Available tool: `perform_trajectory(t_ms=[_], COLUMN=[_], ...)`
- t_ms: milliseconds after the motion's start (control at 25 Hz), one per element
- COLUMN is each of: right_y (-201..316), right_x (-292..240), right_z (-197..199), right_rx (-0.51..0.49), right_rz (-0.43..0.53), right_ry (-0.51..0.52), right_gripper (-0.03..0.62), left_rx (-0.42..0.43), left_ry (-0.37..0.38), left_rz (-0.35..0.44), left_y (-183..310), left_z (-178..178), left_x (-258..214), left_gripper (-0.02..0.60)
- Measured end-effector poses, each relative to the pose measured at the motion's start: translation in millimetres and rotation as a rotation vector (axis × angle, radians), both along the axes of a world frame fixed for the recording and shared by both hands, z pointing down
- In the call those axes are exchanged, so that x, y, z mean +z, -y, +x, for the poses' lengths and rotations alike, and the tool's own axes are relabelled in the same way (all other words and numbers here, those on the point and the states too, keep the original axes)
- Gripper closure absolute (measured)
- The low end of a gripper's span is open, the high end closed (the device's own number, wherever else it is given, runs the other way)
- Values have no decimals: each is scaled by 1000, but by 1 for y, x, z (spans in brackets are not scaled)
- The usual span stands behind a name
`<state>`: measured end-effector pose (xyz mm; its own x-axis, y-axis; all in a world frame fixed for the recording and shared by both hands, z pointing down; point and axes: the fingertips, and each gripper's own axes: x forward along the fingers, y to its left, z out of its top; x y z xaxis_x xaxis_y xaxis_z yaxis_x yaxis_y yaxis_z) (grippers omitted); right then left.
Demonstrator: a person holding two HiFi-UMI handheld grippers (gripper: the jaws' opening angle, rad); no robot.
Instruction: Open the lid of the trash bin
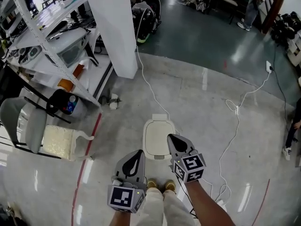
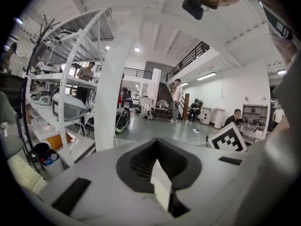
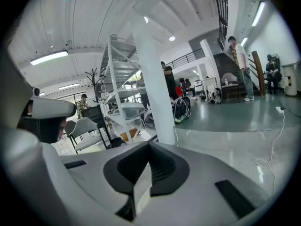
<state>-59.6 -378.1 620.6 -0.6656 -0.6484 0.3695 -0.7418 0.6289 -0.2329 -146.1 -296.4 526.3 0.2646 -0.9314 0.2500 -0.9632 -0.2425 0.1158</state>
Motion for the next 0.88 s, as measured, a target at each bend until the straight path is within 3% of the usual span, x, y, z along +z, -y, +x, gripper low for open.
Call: perform_trajectory(t_ms=[560, 880], right_y=[-36, -82], right_x=[215, 312], right_z=[-12, -8], right_rx=[-45, -71], right_rz=[-324, -473], right_ry=[-197, -284], right_gripper=[560, 560], left_rx=[-21, 6], left_ry=[-6, 11], left_rz=[-61, -168], left_y=[-1, -13], left_z=[-22, -20], left_x=[76, 132], left_gripper=[592, 594])
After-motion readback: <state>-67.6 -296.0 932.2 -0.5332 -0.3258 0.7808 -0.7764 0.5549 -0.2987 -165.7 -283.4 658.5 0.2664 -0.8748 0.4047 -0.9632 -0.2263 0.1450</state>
